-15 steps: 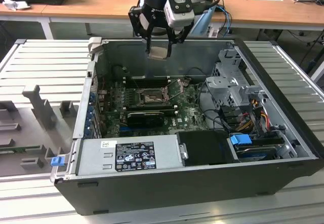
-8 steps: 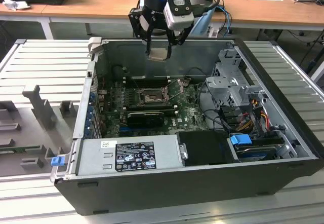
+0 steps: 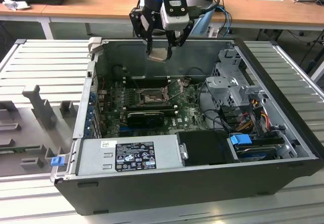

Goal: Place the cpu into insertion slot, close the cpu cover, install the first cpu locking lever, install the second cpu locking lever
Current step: 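Place the cpu into insertion slot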

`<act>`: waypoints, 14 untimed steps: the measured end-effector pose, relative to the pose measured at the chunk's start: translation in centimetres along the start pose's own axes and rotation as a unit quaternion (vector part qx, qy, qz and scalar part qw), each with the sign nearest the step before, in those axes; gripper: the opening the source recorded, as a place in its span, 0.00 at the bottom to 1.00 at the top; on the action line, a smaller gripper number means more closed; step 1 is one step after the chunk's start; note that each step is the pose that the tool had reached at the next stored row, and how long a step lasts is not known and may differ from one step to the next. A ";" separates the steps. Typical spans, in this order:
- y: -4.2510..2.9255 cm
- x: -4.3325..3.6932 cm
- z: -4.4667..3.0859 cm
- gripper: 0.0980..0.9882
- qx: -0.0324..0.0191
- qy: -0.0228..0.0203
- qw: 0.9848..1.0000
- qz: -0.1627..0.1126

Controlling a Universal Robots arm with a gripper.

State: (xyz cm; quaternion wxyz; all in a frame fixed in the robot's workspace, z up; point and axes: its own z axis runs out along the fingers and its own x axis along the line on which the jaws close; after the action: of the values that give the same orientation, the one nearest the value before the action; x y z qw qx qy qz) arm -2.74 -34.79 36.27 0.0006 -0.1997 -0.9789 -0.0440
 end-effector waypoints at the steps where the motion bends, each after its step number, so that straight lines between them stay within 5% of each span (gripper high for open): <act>1: 0.00 0.00 0.01 0.48 0.000 -0.001 1.000 0.011; 7: 0.00 0.00 0.03 0.48 -0.001 -0.005 0.998 0.055; 14: 0.00 0.00 0.05 0.48 -0.002 -0.010 0.994 0.112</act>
State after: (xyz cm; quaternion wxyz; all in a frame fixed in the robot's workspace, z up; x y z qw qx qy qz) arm -2.74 -34.79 36.22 -0.0044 -0.3088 -0.9501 -0.0437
